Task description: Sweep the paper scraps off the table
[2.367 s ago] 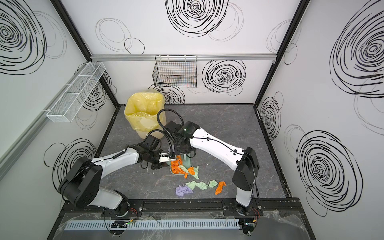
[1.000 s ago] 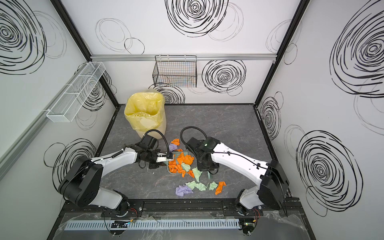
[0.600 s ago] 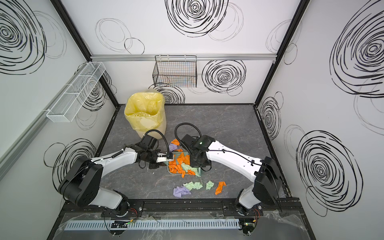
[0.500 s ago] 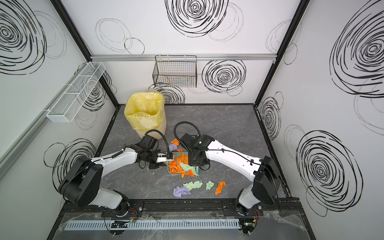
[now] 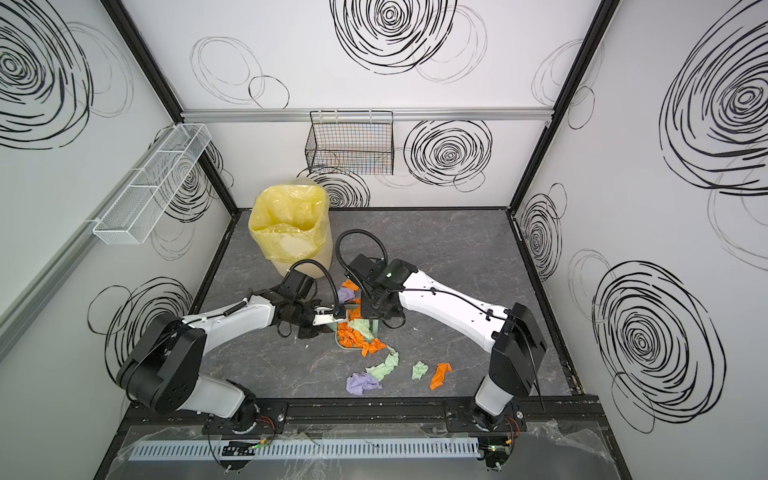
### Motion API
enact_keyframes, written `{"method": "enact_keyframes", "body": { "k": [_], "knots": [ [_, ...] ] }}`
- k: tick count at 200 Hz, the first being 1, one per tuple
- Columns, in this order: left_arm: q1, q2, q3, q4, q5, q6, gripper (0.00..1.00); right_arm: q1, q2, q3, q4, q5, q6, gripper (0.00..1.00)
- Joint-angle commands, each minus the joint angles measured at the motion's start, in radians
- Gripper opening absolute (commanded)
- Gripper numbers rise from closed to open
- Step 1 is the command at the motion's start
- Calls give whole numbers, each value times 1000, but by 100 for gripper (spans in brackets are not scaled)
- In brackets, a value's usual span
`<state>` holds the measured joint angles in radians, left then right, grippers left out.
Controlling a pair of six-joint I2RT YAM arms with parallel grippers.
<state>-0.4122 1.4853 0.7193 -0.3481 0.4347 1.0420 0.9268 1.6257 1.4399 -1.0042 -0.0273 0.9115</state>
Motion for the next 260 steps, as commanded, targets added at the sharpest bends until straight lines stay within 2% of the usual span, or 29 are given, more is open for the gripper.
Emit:
{"method": "enact_keyframes", "body": {
  "k": [1, 58, 140, 164, 200, 260],
  "knots": [
    [1, 6, 4, 21, 49, -26, 0, 10, 1, 31, -40, 23, -8, 0],
    [11, 24, 43, 41, 85, -58, 0, 9, -94, 63, -165, 87, 1, 0],
    [14, 30, 47, 47, 115, -73, 0, -36, -323, 86, -147, 143, -23, 0],
    [20, 14, 68, 22, 139, -76, 0, -103, -406, 58, -173, 180, -36, 0],
    [29, -21, 102, -9, 174, -85, 0, -240, -525, -77, -136, 131, -87, 0],
    [32, -93, 172, -103, 193, -82, 0, -371, -580, -221, -92, 76, -163, 0]
  ]
}}
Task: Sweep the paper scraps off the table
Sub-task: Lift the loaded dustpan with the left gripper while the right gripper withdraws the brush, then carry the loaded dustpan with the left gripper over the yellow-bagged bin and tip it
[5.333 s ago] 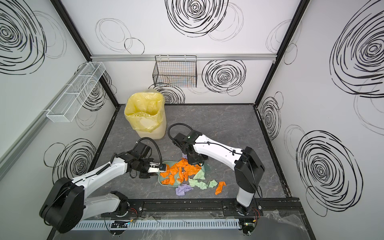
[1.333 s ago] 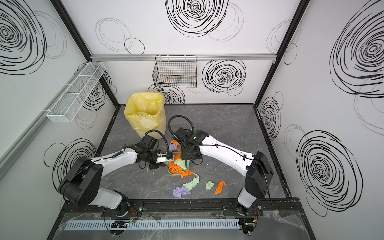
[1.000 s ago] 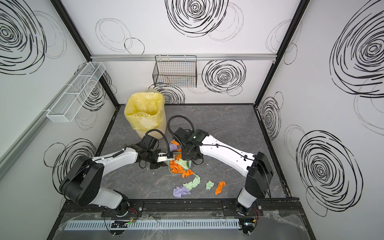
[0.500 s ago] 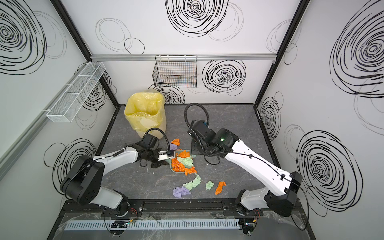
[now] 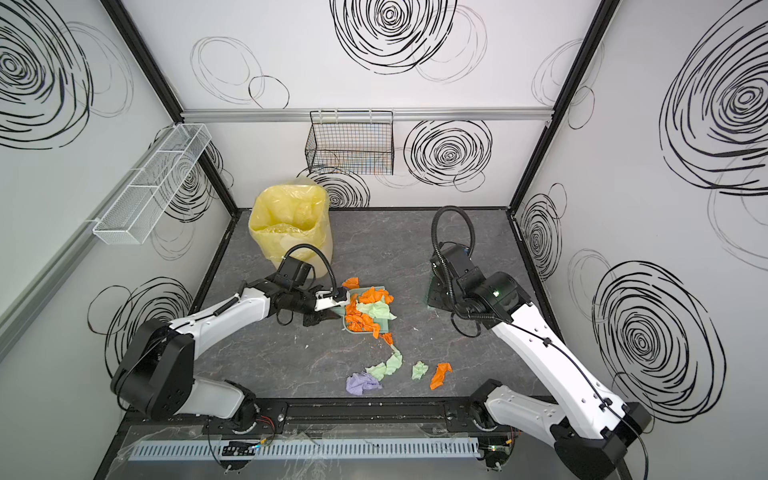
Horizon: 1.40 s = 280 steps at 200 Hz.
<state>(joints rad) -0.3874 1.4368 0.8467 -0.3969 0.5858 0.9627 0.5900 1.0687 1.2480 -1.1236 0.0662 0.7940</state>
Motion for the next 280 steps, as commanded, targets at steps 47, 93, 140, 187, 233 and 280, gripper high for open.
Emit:
{"method": "enact_keyframes", "body": {
  "k": [47, 93, 140, 187, 233, 280],
  "knots": [
    [37, -93, 177, -234, 83, 41, 0, -84, -27, -83, 56, -46, -83, 0],
    [88, -89, 372, -448, 91, 133, 0, -98, -25, -123, 101, -75, -99, 0],
    [167, -22, 573, -637, 130, 226, 0, -105, -19, -152, 135, -98, -112, 0],
    [280, 95, 820, -833, 198, 321, 0, -115, -10, -160, 151, -111, -126, 0],
    [388, 242, 1086, -1006, 232, 384, 0, -123, 7, -167, 174, -127, -142, 0],
    [484, 335, 1225, -1007, 199, 384, 0, -129, 22, -159, 185, -138, -156, 0]
  ]
}}
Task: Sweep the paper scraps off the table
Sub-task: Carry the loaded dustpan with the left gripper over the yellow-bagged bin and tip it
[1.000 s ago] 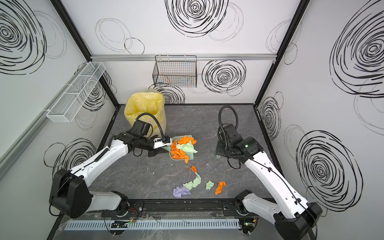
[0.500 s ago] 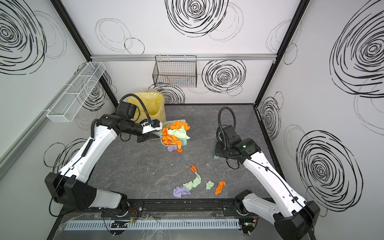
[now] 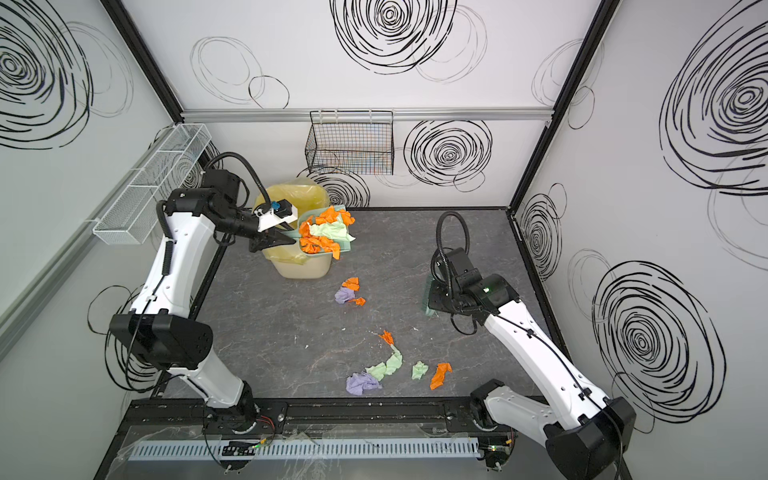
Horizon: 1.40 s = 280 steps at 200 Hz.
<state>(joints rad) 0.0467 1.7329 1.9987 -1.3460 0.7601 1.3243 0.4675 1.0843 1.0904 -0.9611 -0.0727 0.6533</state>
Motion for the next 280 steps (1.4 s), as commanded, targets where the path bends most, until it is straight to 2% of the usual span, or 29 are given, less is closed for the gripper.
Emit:
{"method": "enact_keyframes", "body": {
  "k": [1, 36, 67, 99, 142, 197, 242, 280],
  "knots": [
    [52, 41, 75, -58, 24, 23, 0, -8, 6, -1, 22, 0, -16, 0],
    [115, 125, 199, -59, -25, 20, 0, -13, 3, -10, 23, -5, -21, 0],
    [167, 244, 415, -58, -60, -14, 0, -13, -7, -35, 39, -13, -18, 0],
    [159, 343, 600, -41, -212, 15, 0, -12, -9, -49, 52, -25, -10, 0],
    [126, 313, 518, 120, -436, 86, 0, -12, -14, -52, 58, -22, -3, 0],
    [55, 251, 421, 342, -752, 268, 0, -9, -3, -52, 65, -25, -1, 0],
    [23, 168, 321, 493, -864, 409, 0, -3, -5, -66, 79, -35, 4, 0],
    [22, 33, 114, 621, -888, 542, 0, -4, -12, -75, 90, -35, 1, 0]
  ]
}}
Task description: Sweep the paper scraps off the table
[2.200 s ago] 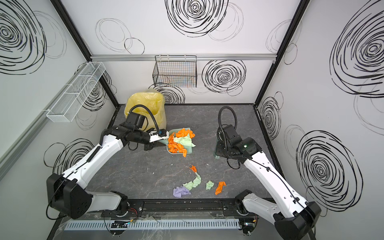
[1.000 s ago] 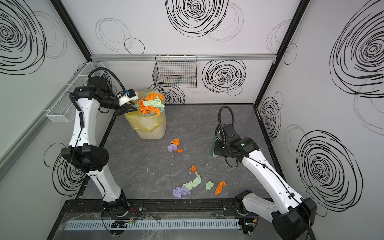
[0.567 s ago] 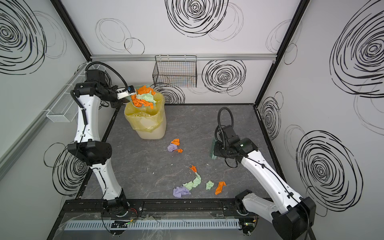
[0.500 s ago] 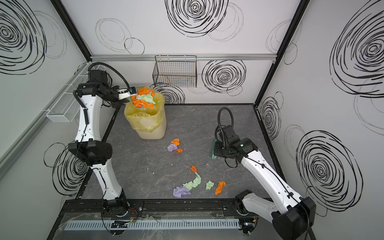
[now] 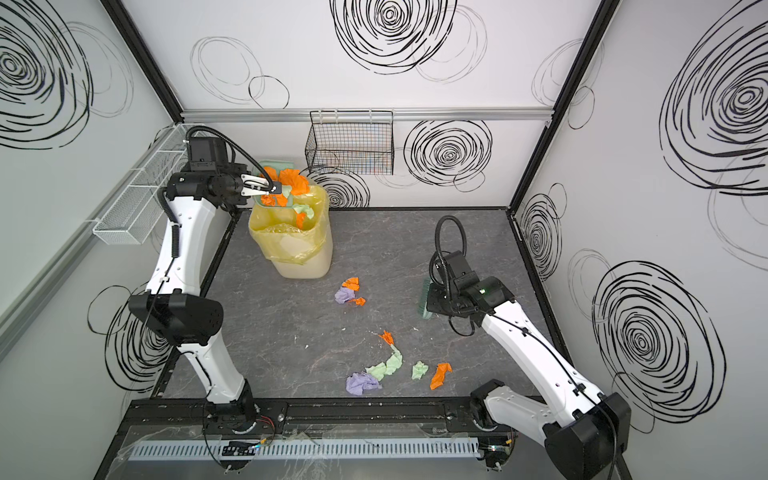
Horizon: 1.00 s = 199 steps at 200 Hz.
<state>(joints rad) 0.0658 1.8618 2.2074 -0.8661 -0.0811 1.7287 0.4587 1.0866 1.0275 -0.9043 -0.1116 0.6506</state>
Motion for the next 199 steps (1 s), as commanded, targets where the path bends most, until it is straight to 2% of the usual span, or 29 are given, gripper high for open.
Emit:
{"method": "enact_keyframes", "body": {
  "k": [1, 78, 107, 127, 146, 158, 174, 199],
  "knots": [
    [4, -100, -99, 143, -46, 140, 0, 5, -14, -12, 34, 5, 2, 0],
    [19, -326, -365, 249, 17, 172, 0, 9, 1, -7, 62, -10, -2, 0],
    [40, -319, -322, 249, 27, 161, 0, 15, 2, 15, 51, 0, 0, 0],
    [58, -300, -211, 151, 83, 104, 0, 23, 13, 30, 60, -12, -5, 0],
    [73, -286, -79, -12, 172, 30, 0, 45, 30, 58, 108, -89, -18, 0],
    [83, -304, -59, -90, 230, -2, 0, 74, 46, 78, 160, -172, -34, 0],
    [99, -374, -124, -129, 310, -38, 0, 136, 92, 123, 195, -272, -64, 0],
    [118, -527, -328, -142, 429, -73, 0, 250, 192, 223, 143, -386, -156, 0]
  ]
}}
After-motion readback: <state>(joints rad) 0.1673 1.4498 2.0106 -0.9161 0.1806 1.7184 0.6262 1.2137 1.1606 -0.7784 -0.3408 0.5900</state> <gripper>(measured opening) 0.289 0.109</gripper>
